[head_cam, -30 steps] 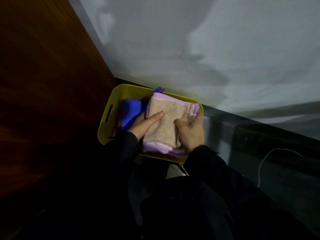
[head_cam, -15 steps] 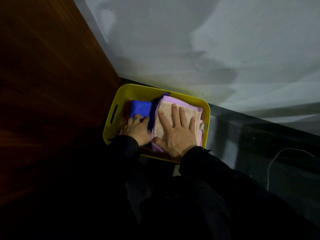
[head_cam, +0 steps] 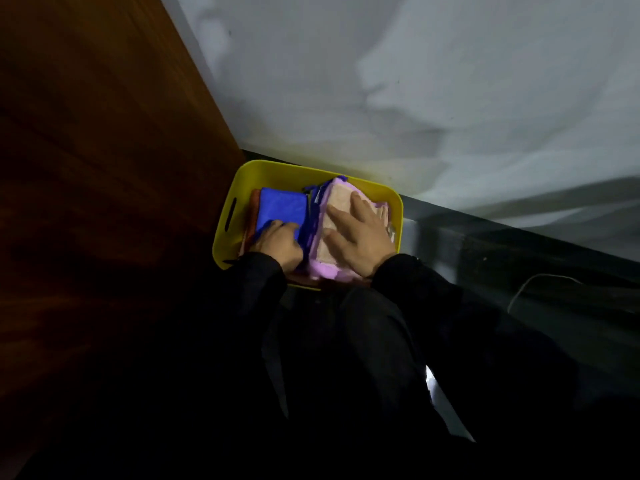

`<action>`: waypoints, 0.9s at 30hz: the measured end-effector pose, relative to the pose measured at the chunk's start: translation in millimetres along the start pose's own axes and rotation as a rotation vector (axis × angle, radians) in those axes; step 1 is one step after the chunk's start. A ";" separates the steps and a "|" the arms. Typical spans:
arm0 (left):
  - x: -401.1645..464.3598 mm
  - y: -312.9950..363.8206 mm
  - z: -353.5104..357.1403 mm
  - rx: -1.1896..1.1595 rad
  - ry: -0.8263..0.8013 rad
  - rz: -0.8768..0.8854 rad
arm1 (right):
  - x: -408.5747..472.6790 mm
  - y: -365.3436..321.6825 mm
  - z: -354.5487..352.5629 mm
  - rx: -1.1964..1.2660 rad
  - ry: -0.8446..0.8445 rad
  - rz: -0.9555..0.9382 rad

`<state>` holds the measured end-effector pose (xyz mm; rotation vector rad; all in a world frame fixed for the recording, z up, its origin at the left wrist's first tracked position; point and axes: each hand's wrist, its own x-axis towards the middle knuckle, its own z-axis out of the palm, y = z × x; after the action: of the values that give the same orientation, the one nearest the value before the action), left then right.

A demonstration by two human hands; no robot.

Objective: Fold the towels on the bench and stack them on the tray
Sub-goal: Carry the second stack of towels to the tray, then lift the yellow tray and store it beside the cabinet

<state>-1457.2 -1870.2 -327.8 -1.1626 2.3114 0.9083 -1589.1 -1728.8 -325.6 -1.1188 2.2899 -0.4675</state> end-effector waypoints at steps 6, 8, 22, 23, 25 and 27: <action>-13.5 24.5 -27.6 -0.126 0.181 0.064 | -9.1 -11.1 -23.8 0.087 0.167 -0.101; -21.1 37.3 -42.8 -0.227 0.251 0.114 | -8.2 -28.3 -41.0 0.086 0.159 -0.118; -173.1 113.0 -233.0 -1.059 0.778 0.596 | -45.6 -240.7 -209.3 0.447 0.461 -0.478; -190.4 117.4 -247.1 -1.096 0.812 0.649 | -53.2 -258.0 -219.7 0.475 0.481 -0.528; -222.0 121.8 -271.8 -1.164 0.876 0.743 | -67.5 -291.7 -237.7 0.532 0.522 -0.620; -246.1 119.5 -289.1 -1.238 0.963 0.789 | -78.4 -321.4 -250.6 0.585 0.542 -0.718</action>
<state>-1429.7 -1882.6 69.0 -1.1725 3.0255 2.8662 -1504.5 -1839.6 65.3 -1.5869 1.8372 -1.7636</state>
